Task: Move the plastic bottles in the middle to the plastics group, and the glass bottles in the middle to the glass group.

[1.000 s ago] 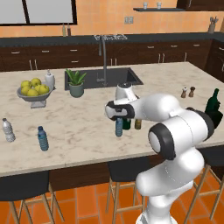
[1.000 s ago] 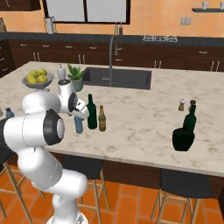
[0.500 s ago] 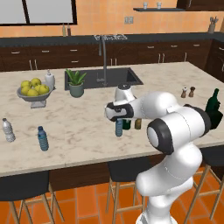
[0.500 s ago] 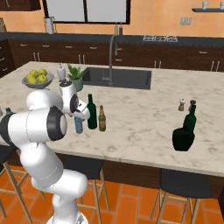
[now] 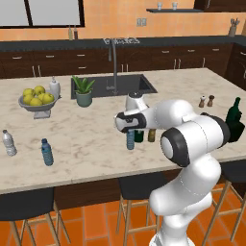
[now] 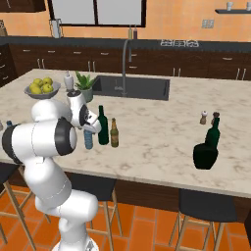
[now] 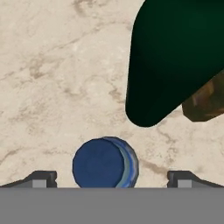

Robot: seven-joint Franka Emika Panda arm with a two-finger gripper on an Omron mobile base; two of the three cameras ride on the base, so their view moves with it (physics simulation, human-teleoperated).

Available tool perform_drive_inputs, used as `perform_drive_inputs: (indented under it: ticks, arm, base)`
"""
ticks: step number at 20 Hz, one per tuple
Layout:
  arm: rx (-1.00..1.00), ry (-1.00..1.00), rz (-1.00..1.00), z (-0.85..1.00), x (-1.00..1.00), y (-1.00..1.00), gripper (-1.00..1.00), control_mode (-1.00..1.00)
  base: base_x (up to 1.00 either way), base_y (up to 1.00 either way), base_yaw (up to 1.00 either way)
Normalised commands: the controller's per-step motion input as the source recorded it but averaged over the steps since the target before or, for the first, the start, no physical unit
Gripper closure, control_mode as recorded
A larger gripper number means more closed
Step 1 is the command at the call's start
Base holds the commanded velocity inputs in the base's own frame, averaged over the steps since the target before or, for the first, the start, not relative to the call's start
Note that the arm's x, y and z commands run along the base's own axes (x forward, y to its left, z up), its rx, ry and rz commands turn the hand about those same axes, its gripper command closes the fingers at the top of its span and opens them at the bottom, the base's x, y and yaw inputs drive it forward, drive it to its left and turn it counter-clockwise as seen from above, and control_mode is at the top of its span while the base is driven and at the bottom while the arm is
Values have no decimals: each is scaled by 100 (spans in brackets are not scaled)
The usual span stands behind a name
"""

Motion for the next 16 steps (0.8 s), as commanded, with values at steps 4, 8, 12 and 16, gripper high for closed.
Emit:
perform_drive_inputs:
  ticks: [4,8,12,16]
  arm:
    - [0,-9,0,-6,0,0,-100,-100]
    - [0,-8,0,0,0,0,-100,-100]
    - [0,-1,0,0,0,0,-100,-100]
    - [0,0,0,-8,0,0,-100,-100]
  base:
    - [0,0,0]
    - [0,0,0]
    - [0,0,0]
    - [0,0,0]
